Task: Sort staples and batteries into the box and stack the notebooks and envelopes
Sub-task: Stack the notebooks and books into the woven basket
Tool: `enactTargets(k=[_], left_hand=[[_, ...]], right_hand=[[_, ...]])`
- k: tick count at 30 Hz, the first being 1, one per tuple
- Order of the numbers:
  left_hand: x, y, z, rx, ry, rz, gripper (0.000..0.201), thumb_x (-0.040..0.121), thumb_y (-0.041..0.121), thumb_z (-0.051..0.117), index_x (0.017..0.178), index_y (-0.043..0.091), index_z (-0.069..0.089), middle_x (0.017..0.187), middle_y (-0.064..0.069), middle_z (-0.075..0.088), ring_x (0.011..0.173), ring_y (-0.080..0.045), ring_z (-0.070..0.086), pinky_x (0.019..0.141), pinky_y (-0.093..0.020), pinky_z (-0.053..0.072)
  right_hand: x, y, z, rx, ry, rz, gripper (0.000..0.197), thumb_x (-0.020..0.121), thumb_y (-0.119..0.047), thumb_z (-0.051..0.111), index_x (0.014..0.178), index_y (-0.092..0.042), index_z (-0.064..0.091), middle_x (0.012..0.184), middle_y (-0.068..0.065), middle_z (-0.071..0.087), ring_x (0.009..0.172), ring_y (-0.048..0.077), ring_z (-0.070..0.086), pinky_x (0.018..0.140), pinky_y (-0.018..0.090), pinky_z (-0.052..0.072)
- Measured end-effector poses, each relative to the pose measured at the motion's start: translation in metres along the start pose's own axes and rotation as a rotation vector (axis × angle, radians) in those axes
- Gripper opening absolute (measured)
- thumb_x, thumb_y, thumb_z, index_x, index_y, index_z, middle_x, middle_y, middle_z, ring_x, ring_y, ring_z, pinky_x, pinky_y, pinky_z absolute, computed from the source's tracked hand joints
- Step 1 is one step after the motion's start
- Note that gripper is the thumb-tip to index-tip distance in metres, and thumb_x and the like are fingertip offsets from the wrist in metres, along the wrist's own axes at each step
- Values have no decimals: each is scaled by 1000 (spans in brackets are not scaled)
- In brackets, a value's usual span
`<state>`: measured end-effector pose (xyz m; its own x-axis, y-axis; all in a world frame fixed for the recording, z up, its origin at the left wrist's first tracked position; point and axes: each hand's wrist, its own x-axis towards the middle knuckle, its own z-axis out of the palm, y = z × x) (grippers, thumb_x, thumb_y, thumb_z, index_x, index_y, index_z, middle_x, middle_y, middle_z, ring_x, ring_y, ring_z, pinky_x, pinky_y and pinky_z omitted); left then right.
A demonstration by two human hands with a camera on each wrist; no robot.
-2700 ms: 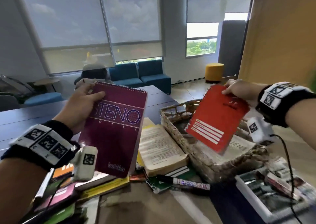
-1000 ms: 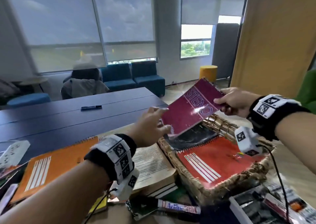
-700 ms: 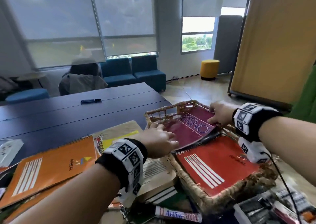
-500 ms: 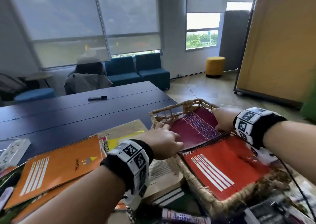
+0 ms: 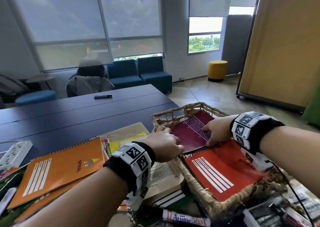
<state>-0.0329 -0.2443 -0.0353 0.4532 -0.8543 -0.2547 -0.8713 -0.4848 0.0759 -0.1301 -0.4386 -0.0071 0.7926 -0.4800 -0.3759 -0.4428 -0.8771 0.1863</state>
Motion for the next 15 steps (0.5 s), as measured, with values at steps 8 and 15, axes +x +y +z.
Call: enactTargets(k=[8, 15], left_hand=[[-5, 4, -2, -2, 12, -8, 54, 102, 57, 29, 143, 33, 57, 150, -14, 41, 147, -31, 16, 120, -57, 20], [-11, 8, -8, -37, 21, -13, 52, 106, 55, 34, 148, 29, 52, 157, -12, 32, 151, -28, 10, 124, -55, 12]], right_hand=[[-2, -4, 2, -22, 11, 12, 73, 95, -51, 65, 155, -18, 40, 151, 5, 52, 136, 26, 52, 112, 39, 43], [-5, -4, 1, -30, -8, -4, 69, 95, -48, 64, 152, -16, 44, 143, 6, 58, 129, 26, 57, 108, 39, 47]])
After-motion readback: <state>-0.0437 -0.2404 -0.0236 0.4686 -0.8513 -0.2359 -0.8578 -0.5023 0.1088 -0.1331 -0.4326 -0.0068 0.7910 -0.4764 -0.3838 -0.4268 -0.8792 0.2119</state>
